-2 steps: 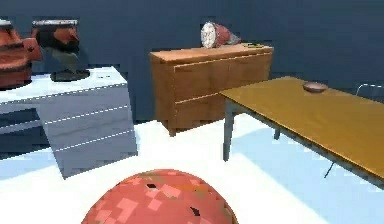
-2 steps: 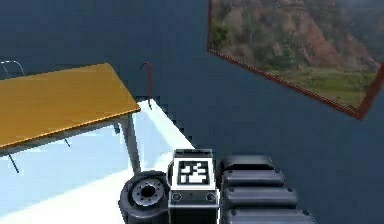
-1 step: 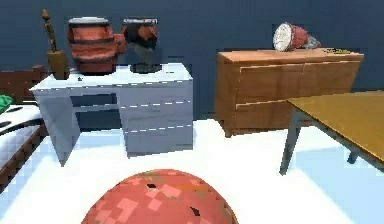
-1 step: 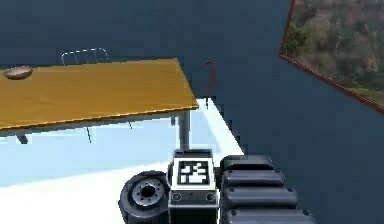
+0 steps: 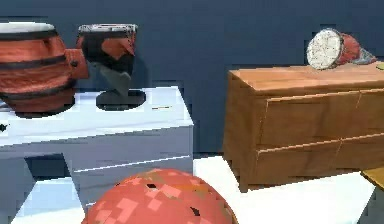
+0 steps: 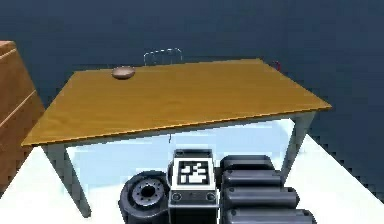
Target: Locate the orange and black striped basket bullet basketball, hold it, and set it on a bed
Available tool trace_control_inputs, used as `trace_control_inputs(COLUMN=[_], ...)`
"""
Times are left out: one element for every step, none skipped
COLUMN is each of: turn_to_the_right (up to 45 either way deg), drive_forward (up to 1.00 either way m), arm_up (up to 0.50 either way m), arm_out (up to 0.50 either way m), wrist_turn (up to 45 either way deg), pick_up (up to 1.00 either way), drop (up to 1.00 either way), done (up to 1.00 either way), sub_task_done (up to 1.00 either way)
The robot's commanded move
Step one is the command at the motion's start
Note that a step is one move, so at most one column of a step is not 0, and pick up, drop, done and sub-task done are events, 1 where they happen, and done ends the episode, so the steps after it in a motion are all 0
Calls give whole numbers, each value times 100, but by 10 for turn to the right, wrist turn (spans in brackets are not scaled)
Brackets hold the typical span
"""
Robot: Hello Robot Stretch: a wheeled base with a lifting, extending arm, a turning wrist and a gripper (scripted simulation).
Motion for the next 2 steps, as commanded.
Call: trace_control_inputs(turn_to_the_right=[-420,0], drive_forward=[0,25], arm_up=[0,0], arm_out=[0,0], wrist_turn=[0,0], pick_up=[0,0], drop=[0,0], done=[0,0], sub_task_done=[0,0])
